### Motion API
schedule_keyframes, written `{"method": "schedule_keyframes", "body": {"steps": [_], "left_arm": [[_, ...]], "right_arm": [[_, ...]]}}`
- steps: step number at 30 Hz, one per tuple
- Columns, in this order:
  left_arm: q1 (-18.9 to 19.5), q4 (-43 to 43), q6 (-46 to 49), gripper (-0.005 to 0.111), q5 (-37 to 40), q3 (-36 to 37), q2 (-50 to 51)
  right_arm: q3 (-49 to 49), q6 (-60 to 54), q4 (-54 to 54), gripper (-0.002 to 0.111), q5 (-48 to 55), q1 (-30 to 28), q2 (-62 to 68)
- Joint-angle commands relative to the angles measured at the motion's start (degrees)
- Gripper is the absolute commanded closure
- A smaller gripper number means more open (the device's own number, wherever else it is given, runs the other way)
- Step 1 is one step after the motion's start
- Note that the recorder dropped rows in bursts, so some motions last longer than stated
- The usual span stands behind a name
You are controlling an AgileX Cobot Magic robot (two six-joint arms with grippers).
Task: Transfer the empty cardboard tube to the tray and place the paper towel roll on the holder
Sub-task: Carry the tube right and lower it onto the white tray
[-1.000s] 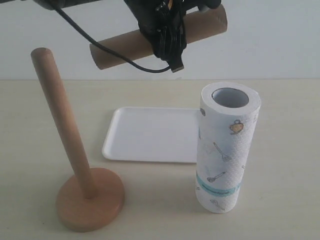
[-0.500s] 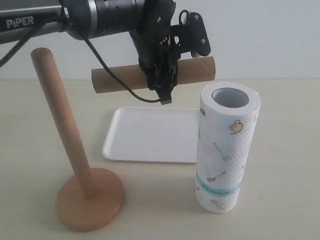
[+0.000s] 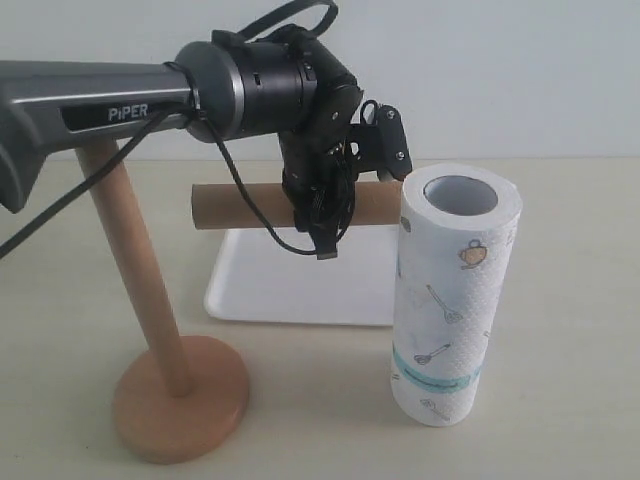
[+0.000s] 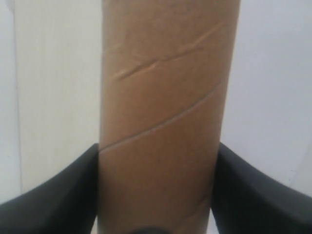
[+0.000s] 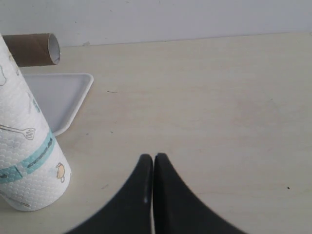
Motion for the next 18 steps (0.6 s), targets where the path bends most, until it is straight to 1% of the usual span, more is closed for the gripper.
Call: {"method": "schedule_keyframes", "body": {"steps": [1,7,18], "left_arm": [[0.06,-0.59,-0.05,0.103,-0.96,-0.18,1.06],[0.20,-1.81,-0.05,0.103,-1.51,-0.18,3.02],[0.58,-1.95,-0.15,0.103,-5.38,2.22,3.18]], "right_arm": [[-0.03,-0.24,-0.14,0.108,-0.45,0.07,-0.24],[-0.03,-0.24,-0.14,0.108,-0.28,0.07,-0.24],[-0.03,-0.24,-0.14,0.108,-0.28,0.07,-0.24]]}}
